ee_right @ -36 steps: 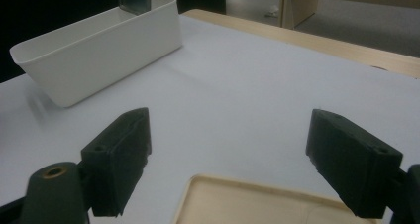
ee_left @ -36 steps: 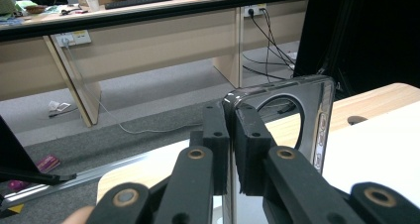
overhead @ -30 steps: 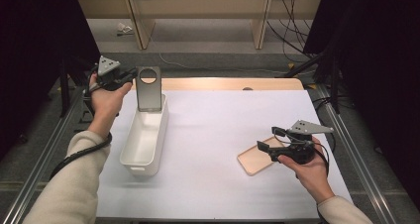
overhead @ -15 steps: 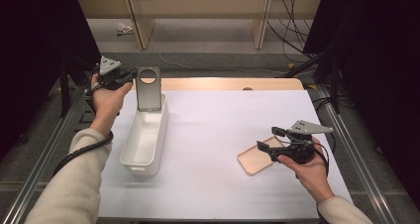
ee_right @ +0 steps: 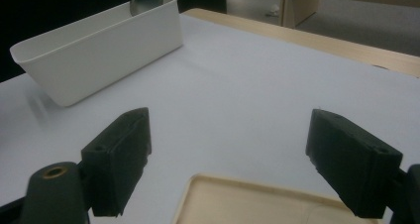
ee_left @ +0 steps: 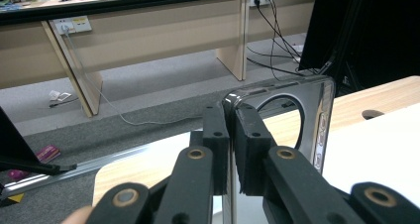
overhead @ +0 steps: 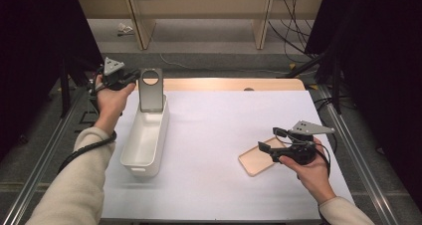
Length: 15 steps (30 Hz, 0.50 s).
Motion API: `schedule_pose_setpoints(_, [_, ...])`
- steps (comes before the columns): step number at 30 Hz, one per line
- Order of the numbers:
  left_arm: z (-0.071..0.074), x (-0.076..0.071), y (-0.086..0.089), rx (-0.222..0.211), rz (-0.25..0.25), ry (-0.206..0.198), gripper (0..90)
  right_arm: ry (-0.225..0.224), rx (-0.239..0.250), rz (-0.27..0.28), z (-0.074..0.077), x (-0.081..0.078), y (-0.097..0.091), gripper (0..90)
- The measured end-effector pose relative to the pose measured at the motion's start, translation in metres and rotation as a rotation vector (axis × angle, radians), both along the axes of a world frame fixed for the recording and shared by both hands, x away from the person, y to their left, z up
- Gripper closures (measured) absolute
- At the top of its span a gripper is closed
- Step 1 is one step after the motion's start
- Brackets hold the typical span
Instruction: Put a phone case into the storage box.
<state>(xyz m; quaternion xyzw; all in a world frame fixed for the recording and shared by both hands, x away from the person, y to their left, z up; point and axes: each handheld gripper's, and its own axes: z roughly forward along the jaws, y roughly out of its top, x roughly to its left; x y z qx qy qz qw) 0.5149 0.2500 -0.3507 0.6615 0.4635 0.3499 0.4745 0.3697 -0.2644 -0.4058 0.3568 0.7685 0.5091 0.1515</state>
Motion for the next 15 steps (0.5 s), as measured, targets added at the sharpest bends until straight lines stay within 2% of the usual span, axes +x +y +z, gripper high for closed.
schedule_pose_setpoints(15, [-0.0079,0.0085,-0.0008,0.003,0.006,0.021,84.2,0.000,0.001,0.000,-0.0001,0.0004,-0.0003,18.7])
